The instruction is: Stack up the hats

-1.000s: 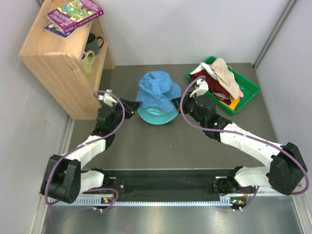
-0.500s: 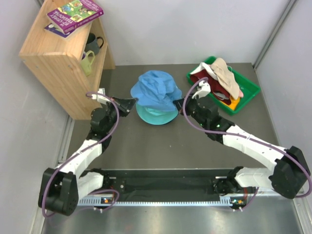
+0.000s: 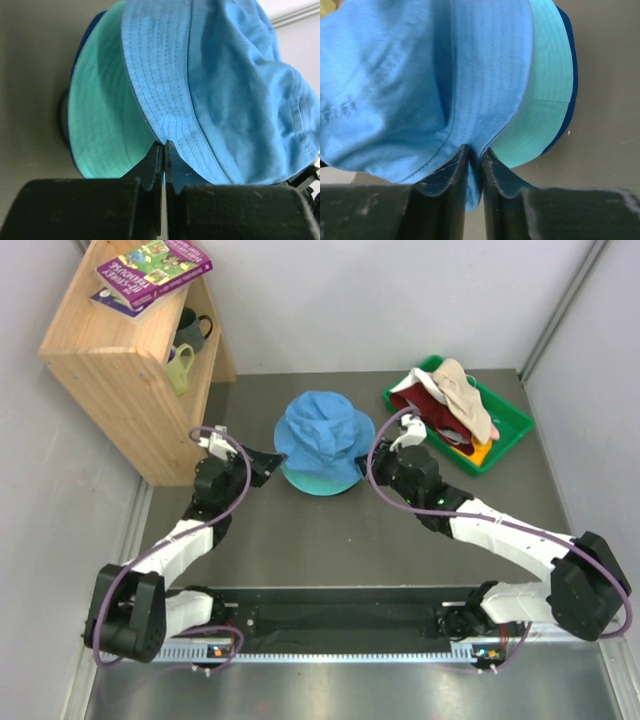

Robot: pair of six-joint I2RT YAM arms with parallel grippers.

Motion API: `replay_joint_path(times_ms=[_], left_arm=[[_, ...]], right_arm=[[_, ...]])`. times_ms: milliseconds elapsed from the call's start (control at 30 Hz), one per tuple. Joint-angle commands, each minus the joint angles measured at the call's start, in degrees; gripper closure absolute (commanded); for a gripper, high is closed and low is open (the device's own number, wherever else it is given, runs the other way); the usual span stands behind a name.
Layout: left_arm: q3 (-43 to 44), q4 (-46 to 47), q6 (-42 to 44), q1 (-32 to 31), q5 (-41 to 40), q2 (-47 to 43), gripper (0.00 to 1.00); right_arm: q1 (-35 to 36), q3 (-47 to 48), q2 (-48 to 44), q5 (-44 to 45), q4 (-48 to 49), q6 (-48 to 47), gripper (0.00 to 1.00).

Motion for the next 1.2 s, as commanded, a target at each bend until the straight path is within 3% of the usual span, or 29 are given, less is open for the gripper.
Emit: replay_joint_path(times_ms=[0, 33, 67, 167, 367, 533, 800, 900, 933, 967, 1067, 1167], left_arm=[[-0.2, 1.0, 2.7, 3.5, 2.9, 1.2, 1.00], [-0.1, 0.8, 3.1, 4.1, 3.8, 1.5, 1.00], [0.6, 0.4, 3.6, 4.6, 4.7, 2.4, 1.00], [2.9, -0.9, 6.0, 5.4, 8.1, 4.6, 1.00], [5.4, -1.4, 9.1, 5.9, 11.0, 6.5, 1.00], [6.0, -2.3, 10.9, 6.2, 11.0, 6.3, 1.00], [6.7, -2.9, 11.5, 6.4, 11.3, 5.7, 1.00], [6.8, -3.0, 11.7, 6.3, 11.3, 5.4, 1.00], [6.8, -3.1, 11.8, 6.4, 11.3, 5.4, 1.00], [6.8, -3.2, 11.9, 6.3, 11.2, 5.3, 1.00], [6.8, -3.7, 12.5, 6.3, 10.9, 5.2, 1.00], [7.4, -4.0, 13.2, 6.3, 11.4, 5.7, 1.00]], right_arm=[[-2.5, -0.7, -0.3, -3.9, -0.9, -3.6, 0.71], [-3.3, -0.7, -0.7, -7.4, -0.7, -4.5, 0.62], [-5.0, -0.5, -1.9, -9.0, -0.6, -6.5, 0.46], [-8.5, 0.6, -3.3, -15.6, 0.1, -10.3, 0.31], [-17.7, 3.5, 0.4, -30.9, 6.0, -9.6, 0.28], [-20.3, 6.5, 6.9, -40.2, 14.5, -8.1, 0.28], [-21.1, 10.5, 13.5, -43.5, 19.1, -5.2, 0.29], [-21.3, 10.5, 14.6, -43.6, 19.7, -5.0, 0.42], [-21.2, 10.3, 14.7, -43.1, 19.7, -4.8, 0.53], [-21.3, 10.1, 14.7, -42.6, 19.2, -4.4, 0.73], [-21.3, 8.2, 13.9, -40.2, 17.4, -4.5, 0.97], [-21.6, 5.0, 12.9, -37.1, 16.8, -4.5, 1.00]])
